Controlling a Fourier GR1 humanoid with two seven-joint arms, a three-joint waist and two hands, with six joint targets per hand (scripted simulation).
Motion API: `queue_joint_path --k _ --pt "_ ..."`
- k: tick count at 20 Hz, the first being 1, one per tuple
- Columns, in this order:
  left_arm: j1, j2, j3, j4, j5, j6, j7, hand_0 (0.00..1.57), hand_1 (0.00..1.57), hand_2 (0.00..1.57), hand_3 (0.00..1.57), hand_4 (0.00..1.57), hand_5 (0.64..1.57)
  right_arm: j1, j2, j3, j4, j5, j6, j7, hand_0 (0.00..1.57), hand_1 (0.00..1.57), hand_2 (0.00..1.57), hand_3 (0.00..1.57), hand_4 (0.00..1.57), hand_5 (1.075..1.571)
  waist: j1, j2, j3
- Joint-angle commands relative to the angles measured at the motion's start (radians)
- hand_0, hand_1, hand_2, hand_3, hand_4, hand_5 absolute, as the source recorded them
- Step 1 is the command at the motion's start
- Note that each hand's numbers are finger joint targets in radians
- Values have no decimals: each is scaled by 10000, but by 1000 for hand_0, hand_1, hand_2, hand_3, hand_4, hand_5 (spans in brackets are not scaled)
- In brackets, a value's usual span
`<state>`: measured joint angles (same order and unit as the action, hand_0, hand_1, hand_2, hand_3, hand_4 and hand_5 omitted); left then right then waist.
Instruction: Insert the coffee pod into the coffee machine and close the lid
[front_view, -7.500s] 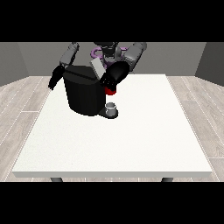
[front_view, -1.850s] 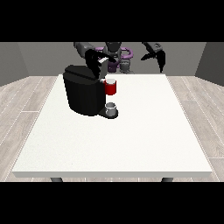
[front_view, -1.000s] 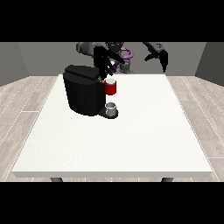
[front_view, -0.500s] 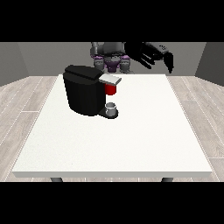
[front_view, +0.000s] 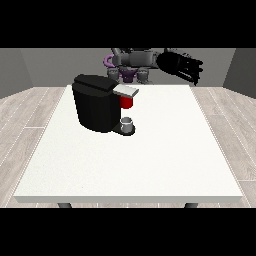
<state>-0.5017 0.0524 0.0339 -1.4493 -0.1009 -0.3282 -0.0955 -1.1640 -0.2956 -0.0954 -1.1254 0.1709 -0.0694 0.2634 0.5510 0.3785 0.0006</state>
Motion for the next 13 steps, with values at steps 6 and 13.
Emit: queue_joint_path --k 6,13 --pt "554 -8 161 31 -20 265 204 0 0 0 0 246 1571 375 1583 651 337 -144 -40 -1514 0 0 0 0 0 1571 -1026 -855 -7" --pt "2010 242 761 522 316 235 -96 0 0 0 0 266 1571 2172 2903 1693 -66 -340 183 -2575 0 0 0 0 259 1571 -2297 -2182 -7"
